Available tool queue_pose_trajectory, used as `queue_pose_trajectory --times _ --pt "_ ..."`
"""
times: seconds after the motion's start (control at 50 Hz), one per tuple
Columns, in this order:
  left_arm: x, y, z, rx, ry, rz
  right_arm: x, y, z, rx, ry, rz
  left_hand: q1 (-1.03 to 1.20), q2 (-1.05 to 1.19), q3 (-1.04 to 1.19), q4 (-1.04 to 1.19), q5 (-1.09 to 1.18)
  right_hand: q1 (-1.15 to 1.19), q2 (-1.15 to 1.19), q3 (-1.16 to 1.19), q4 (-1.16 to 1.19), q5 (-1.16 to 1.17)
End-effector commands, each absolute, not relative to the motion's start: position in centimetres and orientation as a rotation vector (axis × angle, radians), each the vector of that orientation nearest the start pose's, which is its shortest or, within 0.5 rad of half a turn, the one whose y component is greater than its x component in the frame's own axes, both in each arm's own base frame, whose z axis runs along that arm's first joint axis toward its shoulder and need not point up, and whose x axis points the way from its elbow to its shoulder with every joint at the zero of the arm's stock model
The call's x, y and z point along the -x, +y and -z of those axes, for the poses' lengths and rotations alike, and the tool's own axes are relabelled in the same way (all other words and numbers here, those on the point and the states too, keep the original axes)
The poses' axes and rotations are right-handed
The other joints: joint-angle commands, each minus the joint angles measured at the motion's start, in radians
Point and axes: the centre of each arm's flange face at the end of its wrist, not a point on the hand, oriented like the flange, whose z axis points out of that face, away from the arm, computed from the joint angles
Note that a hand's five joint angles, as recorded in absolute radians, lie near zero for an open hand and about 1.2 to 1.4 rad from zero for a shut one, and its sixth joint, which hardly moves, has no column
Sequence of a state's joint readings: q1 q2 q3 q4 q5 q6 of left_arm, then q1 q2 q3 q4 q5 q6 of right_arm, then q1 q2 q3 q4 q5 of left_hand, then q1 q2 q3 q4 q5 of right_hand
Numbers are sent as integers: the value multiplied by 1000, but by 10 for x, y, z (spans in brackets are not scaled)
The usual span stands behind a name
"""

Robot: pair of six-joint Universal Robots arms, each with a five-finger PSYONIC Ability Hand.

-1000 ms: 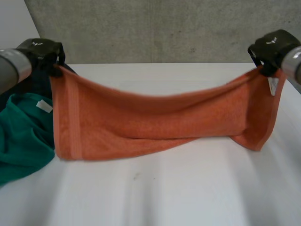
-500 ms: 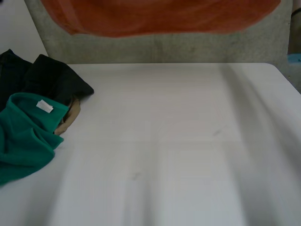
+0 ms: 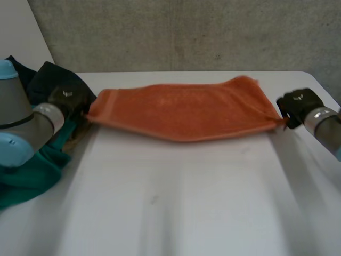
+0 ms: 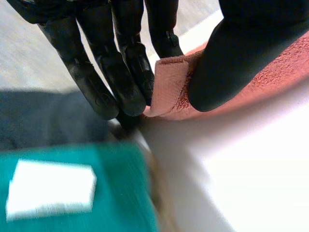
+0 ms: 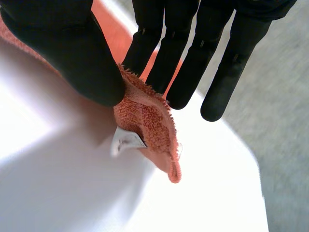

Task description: Fold the laundry.

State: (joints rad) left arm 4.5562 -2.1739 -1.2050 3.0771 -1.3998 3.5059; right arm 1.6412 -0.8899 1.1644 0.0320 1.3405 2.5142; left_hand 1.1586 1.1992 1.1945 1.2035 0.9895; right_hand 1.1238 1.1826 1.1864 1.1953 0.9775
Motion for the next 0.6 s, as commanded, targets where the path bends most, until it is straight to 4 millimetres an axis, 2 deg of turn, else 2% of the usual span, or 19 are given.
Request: queue_pose_trajectory --times 0.02,0.06,0.12,0.16,0.2,0.28,0.38,0.52,0.6 --pt "190 -296 -192 -1163 2484 1423 -143 -338 -200 1426 2621 1590 238 197 202 193 232 273 214 210 201 244" --pt "184 -273 -192 -1284 2478 1301 -132 -316 -203 1530 2664 1446 238 197 202 193 232 273 214 210 201 244" --pt "178 -256 -191 -1386 2466 1208 -124 -301 -204 1652 2665 1338 238 197 202 193 232 273 214 210 201 244" --pt "174 -248 -194 -1456 2437 1164 -122 -299 -204 1771 2619 1320 238 197 202 193 232 273 214 210 201 244" --pt "174 -248 -196 -1483 2412 1174 -123 -302 -201 1800 2590 1336 238 197 202 193 232 273 214 210 201 244" --pt "179 -264 -204 -1430 2362 1292 -130 -320 -191 1732 2577 1419 238 197 202 193 232 273 214 210 201 244" --pt "194 -300 -211 -1271 2341 1499 -140 -354 -178 1572 2579 1584 238 197 202 193 232 273 214 210 201 244" --pt "217 -352 -222 -1102 2257 1707 -160 -398 -172 1421 2472 1856 238 197 202 193 232 273 214 210 201 244" --pt "229 -377 -225 -1015 2218 1762 -172 -423 -172 1341 2391 2032 238 197 202 193 232 273 214 210 201 244"
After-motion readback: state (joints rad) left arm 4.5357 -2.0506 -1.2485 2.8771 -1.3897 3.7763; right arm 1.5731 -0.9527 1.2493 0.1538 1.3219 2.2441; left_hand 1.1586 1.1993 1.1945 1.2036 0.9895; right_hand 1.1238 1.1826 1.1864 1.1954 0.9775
